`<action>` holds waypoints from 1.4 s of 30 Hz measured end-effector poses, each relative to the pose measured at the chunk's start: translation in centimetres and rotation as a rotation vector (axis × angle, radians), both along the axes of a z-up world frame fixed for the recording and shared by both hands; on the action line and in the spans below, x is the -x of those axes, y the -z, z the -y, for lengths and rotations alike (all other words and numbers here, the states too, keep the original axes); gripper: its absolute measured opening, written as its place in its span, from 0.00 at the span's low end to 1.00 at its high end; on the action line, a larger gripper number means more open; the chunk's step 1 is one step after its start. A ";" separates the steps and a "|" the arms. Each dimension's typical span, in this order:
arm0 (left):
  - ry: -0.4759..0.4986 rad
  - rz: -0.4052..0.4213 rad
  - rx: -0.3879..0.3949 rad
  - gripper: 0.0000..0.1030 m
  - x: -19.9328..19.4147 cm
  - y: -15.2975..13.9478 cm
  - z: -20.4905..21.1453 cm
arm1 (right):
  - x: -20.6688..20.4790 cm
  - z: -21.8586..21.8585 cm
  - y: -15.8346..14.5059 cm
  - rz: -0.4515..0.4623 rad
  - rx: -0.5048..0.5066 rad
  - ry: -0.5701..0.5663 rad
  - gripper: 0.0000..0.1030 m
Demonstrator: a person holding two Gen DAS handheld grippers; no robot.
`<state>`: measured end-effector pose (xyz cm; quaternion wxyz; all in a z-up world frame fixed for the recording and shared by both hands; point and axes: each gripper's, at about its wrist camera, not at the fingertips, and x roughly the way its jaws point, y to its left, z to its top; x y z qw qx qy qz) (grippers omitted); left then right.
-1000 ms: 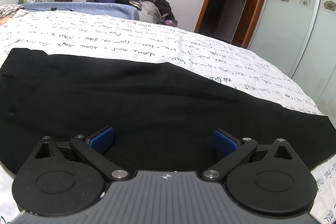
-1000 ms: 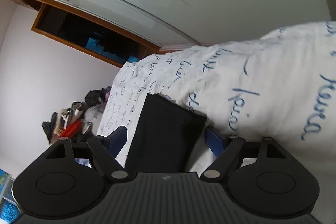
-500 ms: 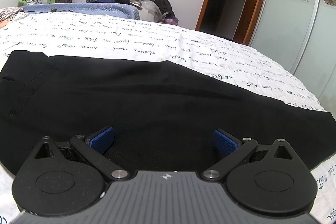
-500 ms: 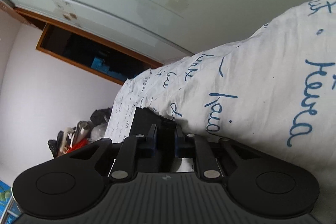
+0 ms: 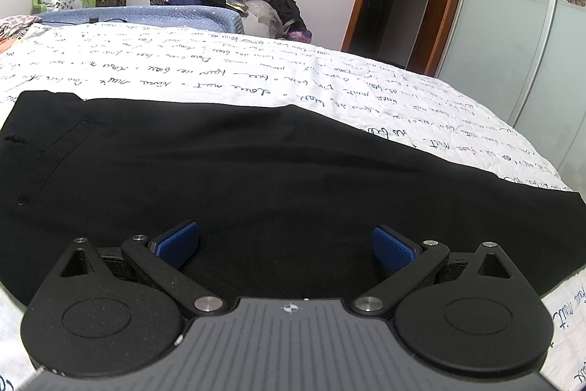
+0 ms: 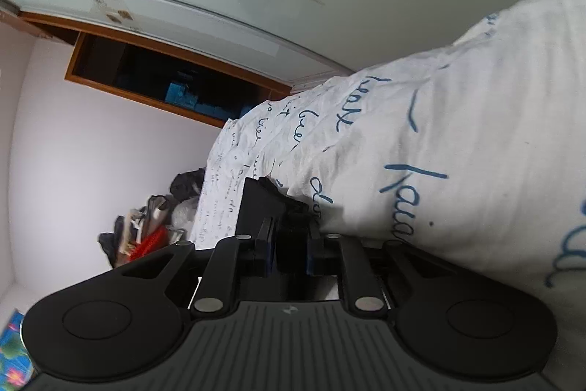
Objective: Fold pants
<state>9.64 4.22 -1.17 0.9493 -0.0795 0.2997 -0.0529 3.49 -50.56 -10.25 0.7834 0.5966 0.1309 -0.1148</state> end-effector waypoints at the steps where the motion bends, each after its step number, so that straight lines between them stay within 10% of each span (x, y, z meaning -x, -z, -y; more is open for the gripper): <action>1: 0.000 0.000 0.000 0.99 0.0 0.0 0.0 | -0.2 -0.2 -0.2 -0.030 0.041 -0.005 0.07; 9: 0.003 -0.001 -0.014 0.95 0.0 -1.6 0.9 | 0.1 -3.7 -3.8 -0.063 0.364 -0.006 0.07; 15: 0.282 -0.028 0.150 0.99 -3.5 -8.0 7.9 | -0.9 -11.5 -8.4 -0.063 0.830 -0.145 0.07; 22: 0.534 -0.300 0.438 0.98 -9.4 -5.2 17.3 | -2.8 -21.5 -7.0 -0.095 1.105 -0.421 0.07; 35: 0.479 -0.555 0.674 0.96 -13.0 -2.2 24.1 | -0.5 -22.3 -6.9 -0.016 1.048 -0.399 0.07; 37: 0.482 -0.551 0.603 0.87 -12.9 -2.5 25.5 | -0.9 -22.4 -6.9 -0.012 1.074 -0.413 0.07; 39: 0.488 -0.552 0.485 0.28 -12.9 -2.5 26.9 | -0.9 -22.8 -6.9 -0.020 1.095 -0.425 0.07; 42: 0.477 -0.541 0.354 0.10 -12.7 -2.0 27.6 | -1.8 -22.6 -6.6 -0.050 1.099 -0.458 0.07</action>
